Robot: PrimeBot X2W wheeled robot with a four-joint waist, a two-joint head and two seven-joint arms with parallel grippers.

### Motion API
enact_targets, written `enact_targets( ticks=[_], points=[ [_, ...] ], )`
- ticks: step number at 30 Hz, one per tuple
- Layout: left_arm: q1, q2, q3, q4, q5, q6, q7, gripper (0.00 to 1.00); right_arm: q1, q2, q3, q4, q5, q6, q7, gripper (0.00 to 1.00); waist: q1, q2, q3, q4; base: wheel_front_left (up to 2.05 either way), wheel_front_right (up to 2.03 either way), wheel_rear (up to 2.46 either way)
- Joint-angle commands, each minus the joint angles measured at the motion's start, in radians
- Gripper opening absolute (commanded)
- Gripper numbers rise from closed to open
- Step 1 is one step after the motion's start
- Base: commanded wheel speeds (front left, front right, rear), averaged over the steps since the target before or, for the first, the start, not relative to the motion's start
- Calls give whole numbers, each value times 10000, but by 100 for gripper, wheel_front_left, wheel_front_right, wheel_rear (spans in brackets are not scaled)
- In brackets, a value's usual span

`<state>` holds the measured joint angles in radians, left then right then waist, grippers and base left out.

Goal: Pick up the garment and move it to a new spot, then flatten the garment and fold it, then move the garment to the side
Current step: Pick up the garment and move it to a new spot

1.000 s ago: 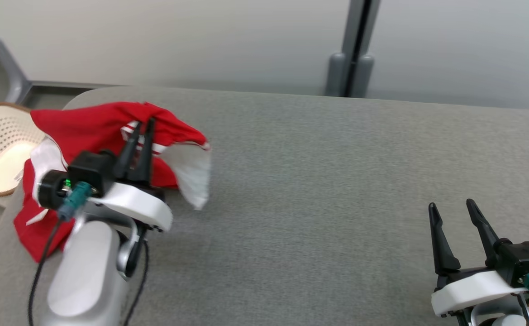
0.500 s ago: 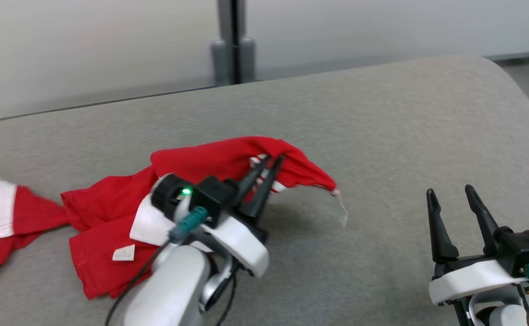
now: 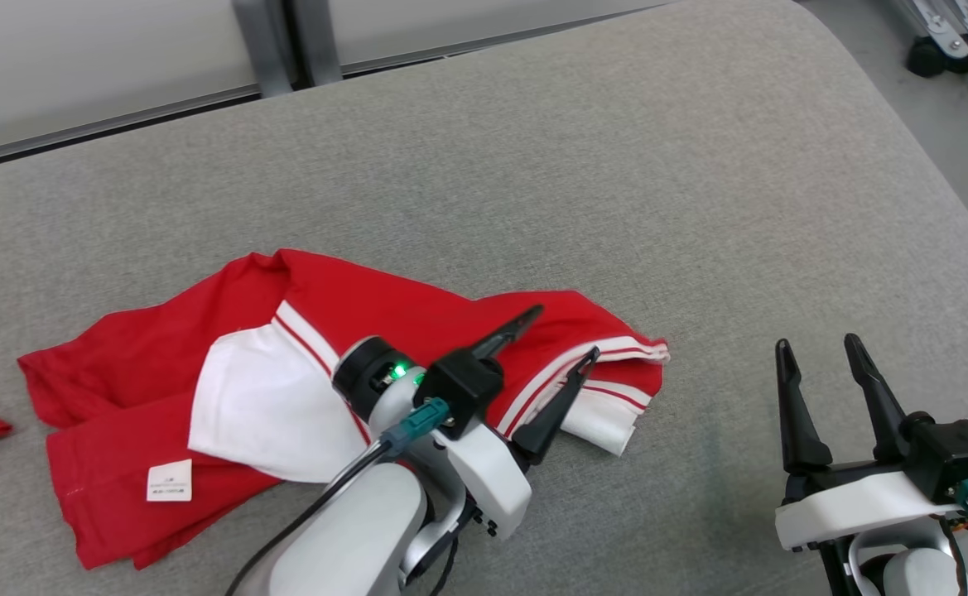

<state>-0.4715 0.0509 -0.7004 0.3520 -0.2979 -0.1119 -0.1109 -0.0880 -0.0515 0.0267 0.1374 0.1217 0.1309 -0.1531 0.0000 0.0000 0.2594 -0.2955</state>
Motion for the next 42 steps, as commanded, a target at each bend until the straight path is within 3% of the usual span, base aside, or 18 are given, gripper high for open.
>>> enact_targets(
  ticks=[1, 7, 13, 18, 21, 26, 42],
  points=[
    [-133, 112, 91, -45, 27, 91, -156, 100, -168, -5, 12, 7, 10, -3, -88, 100, 0, 0, -97, 183, 0, 0, 0],
    [290, 533, 914, -335, -271, 592, -1112, 100, -148, -4, 123, 153, -117, -3, -12, 100, 0, 0, -686, 999, 0, 0, 0],
    [1137, 1241, 2594, -782, -908, 1514, -1458, 100, 1, -34, 169, 37, -303, -3, 219, 100, 0, 0, -1255, 1853, 0, 0, 0],
    [1969, 1876, 3915, -929, -1350, 2000, -1525, 100, 126, -153, 137, -128, -275, -3, 398, 100, 0, 0, -1583, 2491, 0, 0, 0],
    [2493, 2247, 4519, -984, -1515, 2111, -1538, 100, 259, -170, 136, -256, -275, -3, 534, 100, 0, 0, -1715, 2776, 0, 0, 0],
    [3284, 2505, 5025, -1242, -1647, 1921, -1547, 100, 477, -190, 245, -349, -219, -3, 707, 100, 0, 0, -1951, 3035, 0, 0, 0],
    [4854, 2544, 4639, -1567, -1503, 2015, -1339, 100, 1370, -185, 293, -533, -108, -3, 1203, 100, 0, 0, -3023, 2939, 0, 0, 0]
  ],
)
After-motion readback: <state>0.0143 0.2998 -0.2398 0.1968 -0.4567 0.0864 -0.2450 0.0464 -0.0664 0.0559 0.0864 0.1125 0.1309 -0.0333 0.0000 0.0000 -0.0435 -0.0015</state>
